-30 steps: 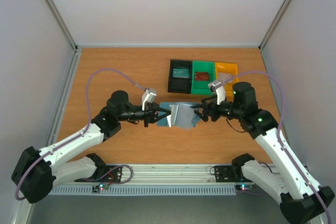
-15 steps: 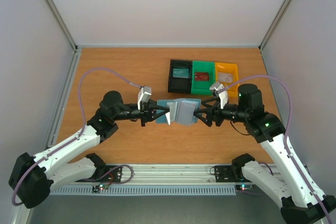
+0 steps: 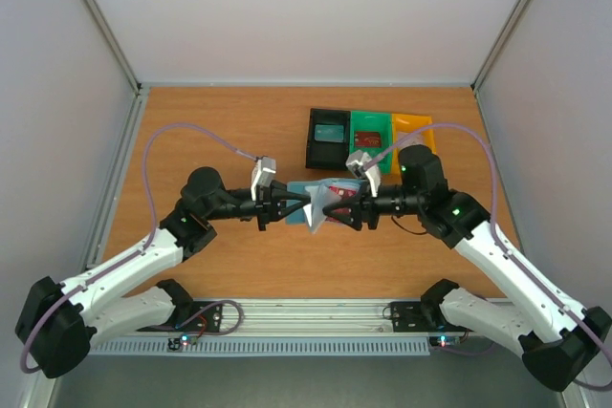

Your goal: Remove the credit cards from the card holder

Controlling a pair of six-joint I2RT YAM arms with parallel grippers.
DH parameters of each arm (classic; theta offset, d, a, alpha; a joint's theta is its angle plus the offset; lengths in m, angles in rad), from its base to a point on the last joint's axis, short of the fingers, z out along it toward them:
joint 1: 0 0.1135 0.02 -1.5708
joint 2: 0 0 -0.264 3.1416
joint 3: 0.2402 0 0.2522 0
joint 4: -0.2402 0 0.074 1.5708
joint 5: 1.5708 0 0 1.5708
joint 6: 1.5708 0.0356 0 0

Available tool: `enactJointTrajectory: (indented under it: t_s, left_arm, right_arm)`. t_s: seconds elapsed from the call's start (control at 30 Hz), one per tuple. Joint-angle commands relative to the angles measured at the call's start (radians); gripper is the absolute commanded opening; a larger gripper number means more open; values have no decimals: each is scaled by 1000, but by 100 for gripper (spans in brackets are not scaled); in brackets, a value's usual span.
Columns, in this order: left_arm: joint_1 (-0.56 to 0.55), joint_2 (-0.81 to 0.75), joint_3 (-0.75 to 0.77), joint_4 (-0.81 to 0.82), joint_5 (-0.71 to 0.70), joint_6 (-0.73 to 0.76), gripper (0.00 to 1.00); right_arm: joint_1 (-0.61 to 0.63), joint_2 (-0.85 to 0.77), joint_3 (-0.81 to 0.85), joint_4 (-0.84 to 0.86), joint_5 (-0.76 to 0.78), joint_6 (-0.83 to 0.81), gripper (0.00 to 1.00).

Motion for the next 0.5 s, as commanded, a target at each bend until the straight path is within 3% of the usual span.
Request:
enactJointTrajectory:
  t_s: [0.0, 0.2, 0.27, 0.47]
  left_arm:
    - [-6, 3, 24, 107, -32, -12, 0]
    - [-6, -7, 6, 95, -57, -17, 0]
    - [-6, -9, -3, 93, -63, -14, 0]
    - [2, -21, -13, 79, -101, -9, 0]
  right_arm:
    - [100, 43, 29, 78, 5, -11, 59]
    - [107, 9, 21, 110, -19, 5, 39]
    - [107, 8, 27, 103, -22, 12, 39]
    - [99, -71, 45, -34, 2, -92, 68]
